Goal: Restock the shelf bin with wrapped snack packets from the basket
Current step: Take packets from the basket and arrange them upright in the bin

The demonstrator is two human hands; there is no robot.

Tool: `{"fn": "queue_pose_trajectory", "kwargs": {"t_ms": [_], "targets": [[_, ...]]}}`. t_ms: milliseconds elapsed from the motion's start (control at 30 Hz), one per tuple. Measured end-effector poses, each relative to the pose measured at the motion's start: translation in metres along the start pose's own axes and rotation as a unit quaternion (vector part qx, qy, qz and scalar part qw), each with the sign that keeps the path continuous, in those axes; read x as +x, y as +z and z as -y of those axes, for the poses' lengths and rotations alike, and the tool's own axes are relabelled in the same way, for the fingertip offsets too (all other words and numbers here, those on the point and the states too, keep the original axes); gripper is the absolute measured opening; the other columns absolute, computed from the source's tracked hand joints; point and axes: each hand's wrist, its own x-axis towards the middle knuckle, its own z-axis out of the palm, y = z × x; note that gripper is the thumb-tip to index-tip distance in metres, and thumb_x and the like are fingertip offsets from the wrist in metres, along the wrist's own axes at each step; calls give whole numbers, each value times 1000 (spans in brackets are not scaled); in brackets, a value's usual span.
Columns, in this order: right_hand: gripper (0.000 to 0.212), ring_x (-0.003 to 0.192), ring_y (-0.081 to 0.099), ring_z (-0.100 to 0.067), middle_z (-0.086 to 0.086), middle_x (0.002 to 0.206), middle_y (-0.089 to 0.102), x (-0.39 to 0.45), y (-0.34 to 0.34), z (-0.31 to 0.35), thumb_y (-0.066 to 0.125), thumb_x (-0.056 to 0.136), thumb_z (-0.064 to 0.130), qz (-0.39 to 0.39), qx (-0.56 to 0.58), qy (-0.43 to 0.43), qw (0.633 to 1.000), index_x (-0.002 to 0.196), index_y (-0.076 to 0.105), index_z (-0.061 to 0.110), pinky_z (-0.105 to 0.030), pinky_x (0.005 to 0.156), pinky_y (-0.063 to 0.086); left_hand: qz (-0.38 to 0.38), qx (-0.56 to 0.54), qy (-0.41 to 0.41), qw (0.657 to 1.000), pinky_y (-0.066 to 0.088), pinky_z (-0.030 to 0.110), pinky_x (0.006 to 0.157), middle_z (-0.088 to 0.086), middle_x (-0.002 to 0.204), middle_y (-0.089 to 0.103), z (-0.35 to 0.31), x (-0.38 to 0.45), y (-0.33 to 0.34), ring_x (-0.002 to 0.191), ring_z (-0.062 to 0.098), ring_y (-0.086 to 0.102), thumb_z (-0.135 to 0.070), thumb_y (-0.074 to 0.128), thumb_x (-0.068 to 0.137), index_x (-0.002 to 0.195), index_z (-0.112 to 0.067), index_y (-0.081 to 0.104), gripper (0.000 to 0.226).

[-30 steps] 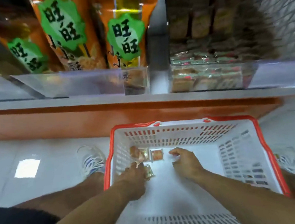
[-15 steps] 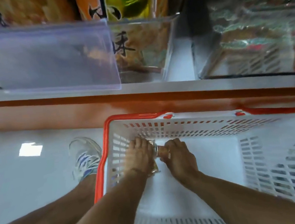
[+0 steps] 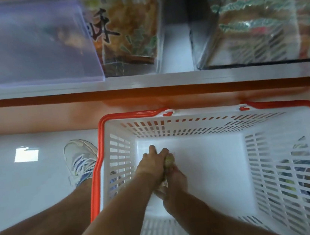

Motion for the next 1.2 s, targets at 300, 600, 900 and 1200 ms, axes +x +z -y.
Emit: {"fn": "queue_pose_trajectory", "kwargs": {"t_ms": [300, 600, 900, 1200], "targets": [[20, 82, 77, -34, -19, 92, 77, 1, -12, 41, 66, 94, 23, 91, 2, 19, 996, 98, 78, 8, -51, 71, 61, -21, -506, -141, 851, 65, 44, 79, 14, 95, 74, 8, -18, 8, 86, 29, 75, -2, 56, 89, 124, -25, 66, 43], [20, 81, 76, -19, -10, 99, 78, -10, -37, 81, 68, 92, 23, 208, -124, -5, 970, 106, 79, 14, -30, 69, 58, 44, -747, -79, 659, 60, 41, 89, 16, 119, 75, -10, -43, -6, 110, 31, 72, -52, 60, 97, 117, -14, 78, 46], [50, 97, 75, -16, 2, 110, 77, -149, -49, 144, 84, 72, 31, 286, -224, -176, 915, 117, 65, 20, -31, 78, 61, 85, -790, 69, 603, 60, 38, 86, 19, 135, 67, -55, -121, -91, 119, 30, 68, -39, 76, 87, 128, -14, 72, 49], [31, 83, 71, -12, -3, 99, 75, -318, -86, 191, 69, 85, 39, 375, -186, -323, 849, 109, 75, 20, -35, 71, 60, 43, -735, 236, 633, 62, 42, 84, 26, 125, 69, -128, -237, -193, 113, 36, 70, -26, 74, 91, 119, 1, 74, 38]]}}
